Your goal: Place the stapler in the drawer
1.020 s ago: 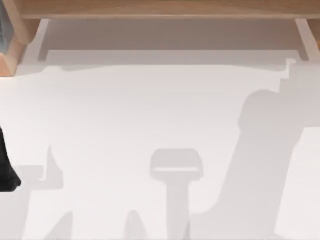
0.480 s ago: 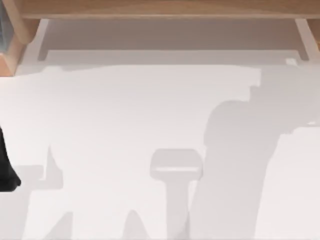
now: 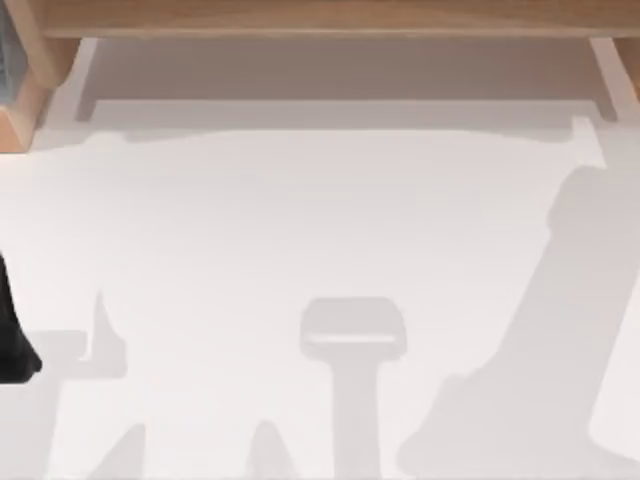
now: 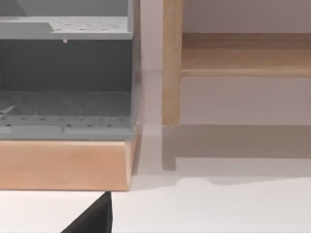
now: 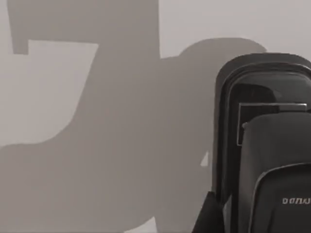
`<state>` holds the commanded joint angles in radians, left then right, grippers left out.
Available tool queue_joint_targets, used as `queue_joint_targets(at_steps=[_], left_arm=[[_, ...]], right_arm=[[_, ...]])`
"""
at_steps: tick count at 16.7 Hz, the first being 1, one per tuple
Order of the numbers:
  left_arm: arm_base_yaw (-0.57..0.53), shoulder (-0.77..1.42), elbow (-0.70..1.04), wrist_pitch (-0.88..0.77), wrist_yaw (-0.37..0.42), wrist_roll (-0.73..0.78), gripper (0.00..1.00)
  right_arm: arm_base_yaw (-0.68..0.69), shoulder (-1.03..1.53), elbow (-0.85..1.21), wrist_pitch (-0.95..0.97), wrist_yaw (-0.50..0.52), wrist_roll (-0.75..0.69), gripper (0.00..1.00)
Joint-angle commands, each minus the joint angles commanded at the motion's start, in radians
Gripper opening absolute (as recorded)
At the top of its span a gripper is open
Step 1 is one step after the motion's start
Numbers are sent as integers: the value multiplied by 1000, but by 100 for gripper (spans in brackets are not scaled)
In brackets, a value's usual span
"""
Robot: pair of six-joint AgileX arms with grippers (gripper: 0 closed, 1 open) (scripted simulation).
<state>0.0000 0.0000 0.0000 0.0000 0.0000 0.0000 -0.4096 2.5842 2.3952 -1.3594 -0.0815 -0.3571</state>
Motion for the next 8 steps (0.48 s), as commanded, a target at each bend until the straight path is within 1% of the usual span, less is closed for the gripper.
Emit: queue_joint_targets(at_steps=[4, 8], left_arm=[[0, 0, 0, 0, 0, 0, 100], [0, 0, 0, 0, 0, 0, 100]], right_arm=[[0, 0, 0, 0, 0, 0, 0], [0, 0, 0, 0, 0, 0, 30]])
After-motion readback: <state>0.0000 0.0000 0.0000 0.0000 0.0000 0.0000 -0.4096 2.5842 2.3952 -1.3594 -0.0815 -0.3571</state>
